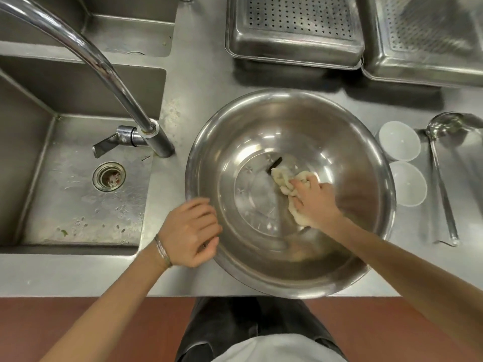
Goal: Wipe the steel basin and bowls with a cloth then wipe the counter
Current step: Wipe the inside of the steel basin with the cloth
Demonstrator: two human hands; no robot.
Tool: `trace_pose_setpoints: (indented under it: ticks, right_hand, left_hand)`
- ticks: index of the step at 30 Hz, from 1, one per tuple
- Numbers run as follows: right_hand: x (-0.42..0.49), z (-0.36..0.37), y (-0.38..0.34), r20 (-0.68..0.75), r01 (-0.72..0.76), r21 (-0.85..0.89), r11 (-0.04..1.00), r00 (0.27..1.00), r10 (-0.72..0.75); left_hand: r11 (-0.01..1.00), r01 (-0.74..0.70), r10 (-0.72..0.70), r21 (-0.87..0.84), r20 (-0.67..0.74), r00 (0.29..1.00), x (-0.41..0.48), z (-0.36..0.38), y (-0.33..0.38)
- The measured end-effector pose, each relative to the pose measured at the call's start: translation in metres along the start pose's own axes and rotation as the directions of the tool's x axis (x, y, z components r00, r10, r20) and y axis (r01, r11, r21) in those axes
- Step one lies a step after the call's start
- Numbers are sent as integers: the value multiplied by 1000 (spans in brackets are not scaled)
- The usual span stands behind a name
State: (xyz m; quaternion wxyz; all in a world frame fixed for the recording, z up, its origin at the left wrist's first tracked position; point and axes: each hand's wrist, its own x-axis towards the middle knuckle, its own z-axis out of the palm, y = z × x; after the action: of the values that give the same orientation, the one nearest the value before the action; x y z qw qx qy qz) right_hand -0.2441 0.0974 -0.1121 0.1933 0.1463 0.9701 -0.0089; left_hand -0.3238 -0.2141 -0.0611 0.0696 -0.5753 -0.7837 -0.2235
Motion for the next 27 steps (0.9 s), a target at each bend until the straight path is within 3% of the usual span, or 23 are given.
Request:
trace_pose_setpoints:
  ticks: [3,6,8,11,14,16,17,19,21,22,24,27]
  right_hand:
    - [-23,-13,-25,107,90,153,984,989,-107]
    - [-54,-40,-62,208,132,484,865,943,-260]
    - [-75,-49,-87,264,158,571,806,894,-362]
    - [-89,-48,-86,350,214,464,859,847,-401]
    - [-87,-50,-43,445,228,89,970,862,-244]
    - [-85,-51,-21,417,179,-166,970,904,-96]
    - [-83,-51,-20,391,156,-197,968,918,-69]
    - [-83,-57,-42,420,93,42,995,902,-102]
    - [-86,-65,-80,463,59,316,947,861,-208]
    - [-88,-68,-98,445,84,366,927,859,-253]
    - [-92,-73,-111,413,132,331,934,870,-270]
    - [-101,-78,-72,474,164,193,967,848,-238]
  left_hand:
    - [999,47,-45,15,-108,993,-11,16,21]
    - [995,89,-76,50,-224,972,-8,27,20]
    - [995,83,-63,60,-276,959,-6,31,19]
    - [996,64,-41,70,-292,956,-6,32,18]
    - [993,66,-37,94,-287,957,-7,34,15]
    - [994,69,-40,90,-298,954,-8,35,16]
    - [994,74,-45,85,-309,950,-8,36,16]
    - [994,82,-54,72,-326,944,-5,38,16]
    - [994,79,-48,81,-334,941,-2,38,16]
    - [993,72,-38,91,-330,943,-2,37,14]
    - [992,52,-13,114,-318,948,-2,35,10]
    - [992,39,-1,118,-305,952,-3,32,6]
